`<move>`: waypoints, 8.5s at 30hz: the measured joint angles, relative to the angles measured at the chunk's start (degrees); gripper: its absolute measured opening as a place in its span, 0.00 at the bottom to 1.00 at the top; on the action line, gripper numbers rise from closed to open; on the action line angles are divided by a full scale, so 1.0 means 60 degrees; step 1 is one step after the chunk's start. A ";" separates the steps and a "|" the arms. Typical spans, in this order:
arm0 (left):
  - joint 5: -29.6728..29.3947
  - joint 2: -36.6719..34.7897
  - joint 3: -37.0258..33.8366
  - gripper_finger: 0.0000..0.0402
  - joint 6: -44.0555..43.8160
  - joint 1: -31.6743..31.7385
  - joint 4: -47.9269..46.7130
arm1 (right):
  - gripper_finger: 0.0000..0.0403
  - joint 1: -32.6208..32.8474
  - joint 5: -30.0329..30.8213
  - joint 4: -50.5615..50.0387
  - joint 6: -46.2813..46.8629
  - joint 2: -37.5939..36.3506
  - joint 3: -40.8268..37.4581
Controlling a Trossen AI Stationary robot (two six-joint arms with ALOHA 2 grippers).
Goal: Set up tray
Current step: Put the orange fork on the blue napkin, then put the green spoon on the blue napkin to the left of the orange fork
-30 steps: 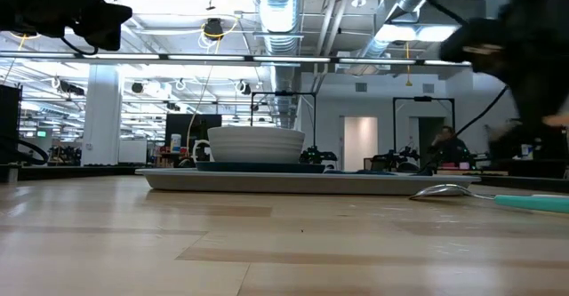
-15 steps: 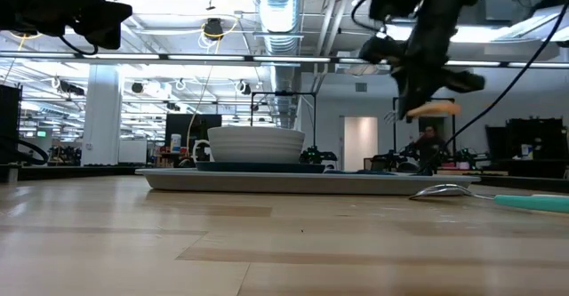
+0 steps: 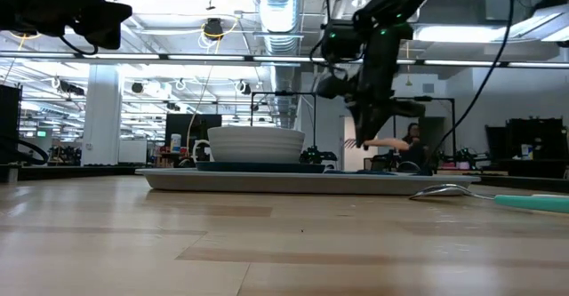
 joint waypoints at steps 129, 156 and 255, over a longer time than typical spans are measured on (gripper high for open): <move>0.0211 -0.0004 0.0000 0.47 -0.1038 0.0000 -0.0174 | 0.27 0.7337 0.0654 -0.2015 0.2221 0.1111 0.0559; 0.0211 -0.0002 0.0000 0.47 -0.1100 0.0000 -0.0174 | 0.27 0.7105 0.0679 -0.0921 0.1871 0.1111 -0.0547; 0.0215 0.0000 0.0000 0.47 -0.0659 -0.0004 0.0030 | 0.02 0.0689 0.0395 0.0371 0.0324 0.1100 0.0508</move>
